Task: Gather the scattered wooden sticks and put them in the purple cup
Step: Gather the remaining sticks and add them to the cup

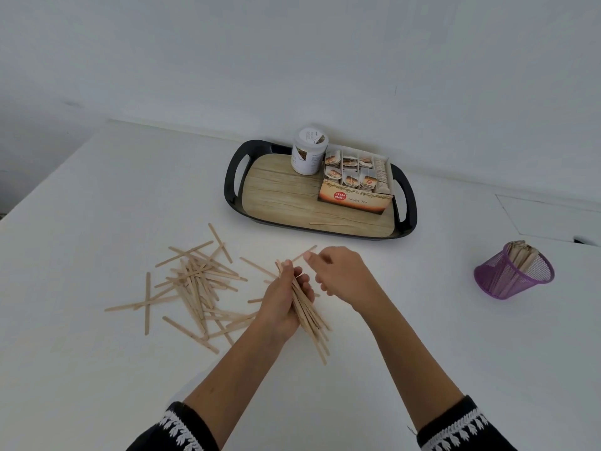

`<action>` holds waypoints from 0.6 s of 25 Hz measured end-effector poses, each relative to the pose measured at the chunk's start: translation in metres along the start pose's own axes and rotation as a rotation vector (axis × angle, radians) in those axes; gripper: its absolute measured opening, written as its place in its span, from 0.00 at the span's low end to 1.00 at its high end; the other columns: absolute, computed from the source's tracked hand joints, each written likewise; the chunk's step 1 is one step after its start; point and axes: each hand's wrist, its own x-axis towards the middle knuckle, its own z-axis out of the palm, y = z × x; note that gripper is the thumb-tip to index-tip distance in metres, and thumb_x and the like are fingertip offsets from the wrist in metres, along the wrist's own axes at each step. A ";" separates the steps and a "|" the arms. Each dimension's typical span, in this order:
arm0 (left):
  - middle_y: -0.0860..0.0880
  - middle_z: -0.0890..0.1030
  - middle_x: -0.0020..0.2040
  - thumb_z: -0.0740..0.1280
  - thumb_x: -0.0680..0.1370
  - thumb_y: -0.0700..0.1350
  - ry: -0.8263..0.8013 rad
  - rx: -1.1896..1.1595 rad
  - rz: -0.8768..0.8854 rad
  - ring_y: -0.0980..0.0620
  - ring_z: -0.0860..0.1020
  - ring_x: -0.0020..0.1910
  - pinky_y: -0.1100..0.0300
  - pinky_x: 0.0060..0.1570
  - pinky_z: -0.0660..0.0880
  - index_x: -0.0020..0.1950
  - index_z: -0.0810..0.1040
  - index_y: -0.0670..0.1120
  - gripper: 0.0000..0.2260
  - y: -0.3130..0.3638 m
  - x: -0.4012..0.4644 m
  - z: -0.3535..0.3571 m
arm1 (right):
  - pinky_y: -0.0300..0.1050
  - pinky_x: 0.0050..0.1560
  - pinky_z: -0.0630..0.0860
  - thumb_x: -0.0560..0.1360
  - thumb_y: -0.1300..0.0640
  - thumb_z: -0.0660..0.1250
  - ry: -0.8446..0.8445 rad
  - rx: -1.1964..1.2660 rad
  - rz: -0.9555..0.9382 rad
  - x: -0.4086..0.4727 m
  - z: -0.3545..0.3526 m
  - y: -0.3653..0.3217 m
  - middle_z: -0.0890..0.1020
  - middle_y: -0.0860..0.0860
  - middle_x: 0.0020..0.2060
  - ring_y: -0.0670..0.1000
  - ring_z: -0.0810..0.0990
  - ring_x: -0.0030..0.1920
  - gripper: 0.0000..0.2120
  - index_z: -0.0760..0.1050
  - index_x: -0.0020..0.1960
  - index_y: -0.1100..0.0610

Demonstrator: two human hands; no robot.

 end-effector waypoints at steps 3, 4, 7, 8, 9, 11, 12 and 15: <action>0.52 0.69 0.27 0.61 0.81 0.54 0.023 0.019 0.011 0.57 0.65 0.22 0.66 0.22 0.67 0.41 0.71 0.45 0.15 0.001 -0.001 0.001 | 0.52 0.48 0.79 0.78 0.45 0.59 0.027 0.152 0.097 -0.013 0.003 0.024 0.82 0.55 0.40 0.53 0.81 0.41 0.20 0.78 0.46 0.61; 0.52 0.66 0.26 0.61 0.80 0.55 0.027 0.007 0.016 0.58 0.63 0.21 0.66 0.21 0.64 0.39 0.70 0.46 0.15 0.003 -0.001 0.002 | 0.50 0.49 0.79 0.78 0.45 0.59 0.017 0.275 0.166 -0.020 0.010 0.032 0.82 0.53 0.41 0.51 0.81 0.42 0.18 0.78 0.47 0.59; 0.52 0.63 0.25 0.61 0.80 0.56 0.023 -0.016 0.116 0.58 0.60 0.20 0.66 0.18 0.59 0.37 0.68 0.46 0.17 0.008 -0.005 0.008 | 0.45 0.45 0.77 0.80 0.50 0.60 0.143 0.869 0.418 -0.044 0.037 0.051 0.83 0.54 0.41 0.51 0.81 0.43 0.14 0.78 0.48 0.59; 0.52 0.63 0.25 0.61 0.80 0.56 0.013 -0.003 0.191 0.57 0.59 0.20 0.65 0.18 0.59 0.37 0.67 0.47 0.17 0.010 -0.007 0.011 | 0.45 0.44 0.77 0.80 0.52 0.60 0.185 1.096 0.520 -0.051 0.046 0.054 0.83 0.55 0.40 0.53 0.81 0.42 0.14 0.78 0.47 0.61; 0.52 0.63 0.25 0.61 0.79 0.56 -0.009 0.027 0.281 0.57 0.59 0.21 0.65 0.19 0.59 0.36 0.67 0.47 0.17 0.011 -0.009 0.015 | 0.45 0.43 0.77 0.80 0.54 0.60 0.188 1.314 0.620 -0.058 0.053 0.057 0.83 0.57 0.40 0.54 0.81 0.42 0.13 0.77 0.48 0.63; 0.52 0.64 0.26 0.61 0.79 0.58 -0.085 0.141 0.472 0.56 0.59 0.22 0.64 0.20 0.59 0.33 0.68 0.49 0.18 0.012 -0.016 0.022 | 0.48 0.44 0.77 0.81 0.55 0.58 0.094 1.658 0.768 -0.068 0.065 0.054 0.82 0.61 0.45 0.58 0.81 0.44 0.15 0.76 0.51 0.67; 0.52 0.65 0.26 0.61 0.78 0.59 -0.124 0.215 0.554 0.56 0.60 0.22 0.64 0.21 0.60 0.32 0.68 0.49 0.19 0.011 -0.021 0.026 | 0.50 0.46 0.77 0.81 0.55 0.57 0.037 1.760 0.798 -0.071 0.066 0.050 0.81 0.63 0.48 0.59 0.81 0.46 0.16 0.75 0.53 0.68; 0.51 0.67 0.26 0.61 0.77 0.62 -0.190 0.369 0.709 0.55 0.63 0.23 0.62 0.23 0.64 0.34 0.68 0.47 0.21 0.007 -0.032 0.031 | 0.53 0.50 0.77 0.82 0.54 0.54 -0.024 1.914 0.776 -0.068 0.062 0.034 0.82 0.65 0.50 0.61 0.81 0.51 0.19 0.74 0.57 0.70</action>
